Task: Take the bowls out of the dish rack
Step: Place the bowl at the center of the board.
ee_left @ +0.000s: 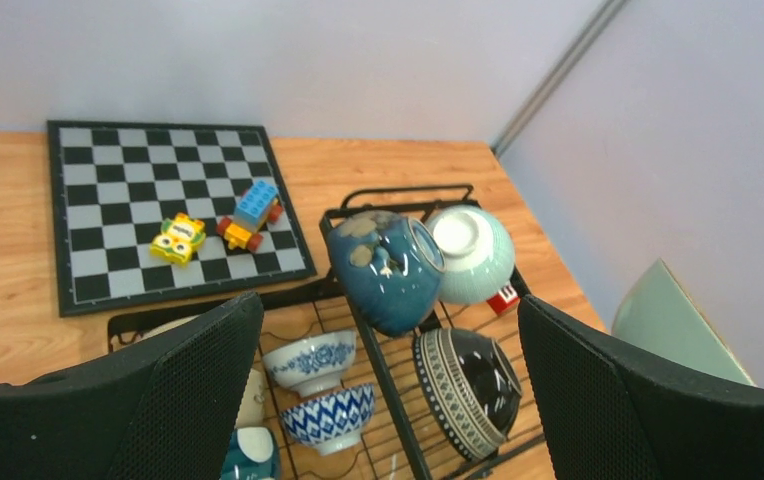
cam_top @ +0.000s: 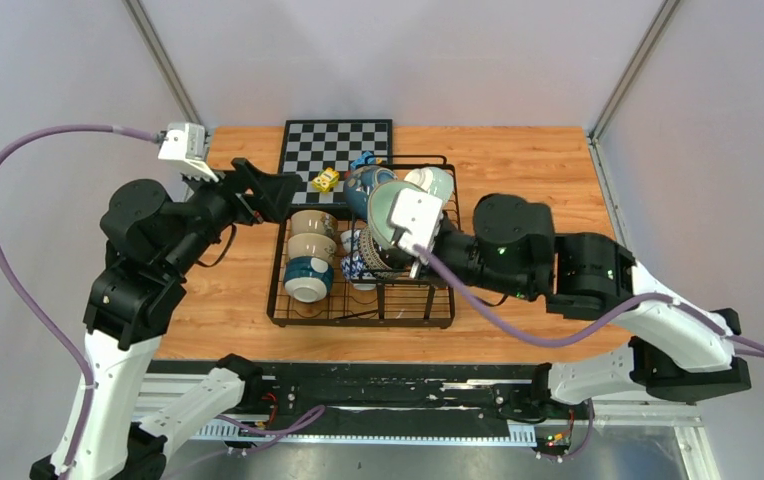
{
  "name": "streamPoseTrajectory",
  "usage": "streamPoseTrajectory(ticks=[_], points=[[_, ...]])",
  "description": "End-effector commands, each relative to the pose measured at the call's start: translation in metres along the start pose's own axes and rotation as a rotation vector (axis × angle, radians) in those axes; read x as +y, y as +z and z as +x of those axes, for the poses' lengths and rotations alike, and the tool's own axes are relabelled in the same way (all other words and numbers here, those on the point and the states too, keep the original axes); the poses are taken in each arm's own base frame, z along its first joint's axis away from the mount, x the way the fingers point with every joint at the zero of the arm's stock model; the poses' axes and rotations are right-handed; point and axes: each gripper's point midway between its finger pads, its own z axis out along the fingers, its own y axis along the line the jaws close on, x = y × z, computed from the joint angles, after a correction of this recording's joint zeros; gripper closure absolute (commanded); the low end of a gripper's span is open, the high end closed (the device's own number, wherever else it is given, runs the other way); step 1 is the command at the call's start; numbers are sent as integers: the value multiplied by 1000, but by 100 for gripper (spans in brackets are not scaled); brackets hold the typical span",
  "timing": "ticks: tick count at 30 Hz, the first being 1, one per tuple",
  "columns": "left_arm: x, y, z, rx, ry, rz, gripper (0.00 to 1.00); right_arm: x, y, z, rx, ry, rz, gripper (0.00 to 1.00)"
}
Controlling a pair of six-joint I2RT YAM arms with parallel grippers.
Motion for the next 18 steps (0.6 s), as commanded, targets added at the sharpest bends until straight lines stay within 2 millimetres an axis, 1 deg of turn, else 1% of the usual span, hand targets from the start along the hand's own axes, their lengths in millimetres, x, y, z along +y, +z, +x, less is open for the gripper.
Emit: streamPoseTrajectory(ticks=[1,5,7,9,11,13,16,18], points=[[-14,-2,22,82,61,112,0,-19,-12,-12,7,-244,156,100],[-13,-9,26,75,70,121,0,-8,-10,-7,46,-408,186,100],[-17,-15,26,62,73,150,0,-1,-11,-3,62,-483,185,100],[-27,-21,28,72,58,203,0,7,-11,2,79,-553,173,100],[-35,-23,32,87,22,247,0,18,-10,12,110,-632,149,100],[-44,-26,36,109,2,296,0,29,-7,26,156,-686,113,100],[-48,-28,36,120,-16,315,0,39,-3,45,216,-720,76,100],[-48,-30,34,118,-5,310,0,43,-1,51,232,-716,55,100]])
